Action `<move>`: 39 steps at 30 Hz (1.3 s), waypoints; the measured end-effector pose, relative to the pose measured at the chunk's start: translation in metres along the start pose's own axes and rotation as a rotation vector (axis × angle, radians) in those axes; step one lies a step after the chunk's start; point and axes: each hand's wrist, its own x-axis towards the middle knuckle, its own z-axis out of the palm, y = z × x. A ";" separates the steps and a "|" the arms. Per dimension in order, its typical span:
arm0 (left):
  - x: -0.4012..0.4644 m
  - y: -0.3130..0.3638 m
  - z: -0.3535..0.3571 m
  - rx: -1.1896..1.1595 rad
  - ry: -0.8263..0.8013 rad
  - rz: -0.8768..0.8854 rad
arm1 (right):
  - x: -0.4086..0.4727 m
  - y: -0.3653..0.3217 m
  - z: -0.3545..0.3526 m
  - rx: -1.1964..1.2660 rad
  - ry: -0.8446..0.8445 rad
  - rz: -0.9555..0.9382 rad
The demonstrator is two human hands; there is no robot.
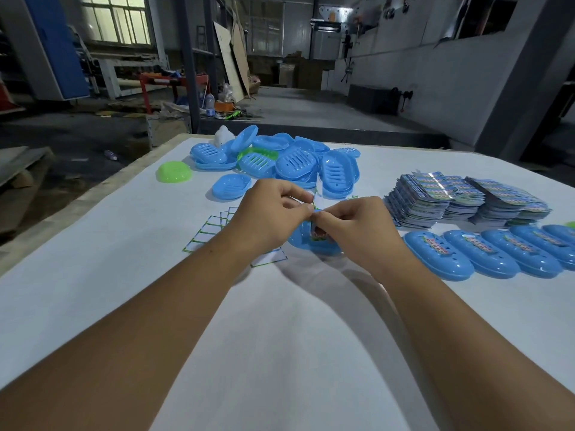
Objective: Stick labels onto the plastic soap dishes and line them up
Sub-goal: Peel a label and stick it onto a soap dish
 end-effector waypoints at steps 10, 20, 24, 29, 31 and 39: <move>-0.003 -0.001 0.007 0.096 0.060 0.096 | 0.000 0.000 0.002 0.007 0.008 0.042; -0.003 0.003 0.011 -0.008 -0.038 0.061 | 0.003 0.002 -0.001 0.019 0.021 0.062; -0.004 0.005 0.012 -0.007 0.032 0.033 | 0.003 0.002 0.000 -0.005 0.049 0.043; -0.007 0.005 0.013 -0.024 0.069 -0.011 | 0.005 0.004 0.002 0.001 0.048 0.022; -0.006 0.004 0.012 -0.012 0.086 -0.021 | 0.005 0.006 0.002 -0.006 0.052 0.012; 0.005 -0.003 -0.004 0.119 0.173 -0.128 | 0.007 0.007 -0.006 -0.002 0.066 0.091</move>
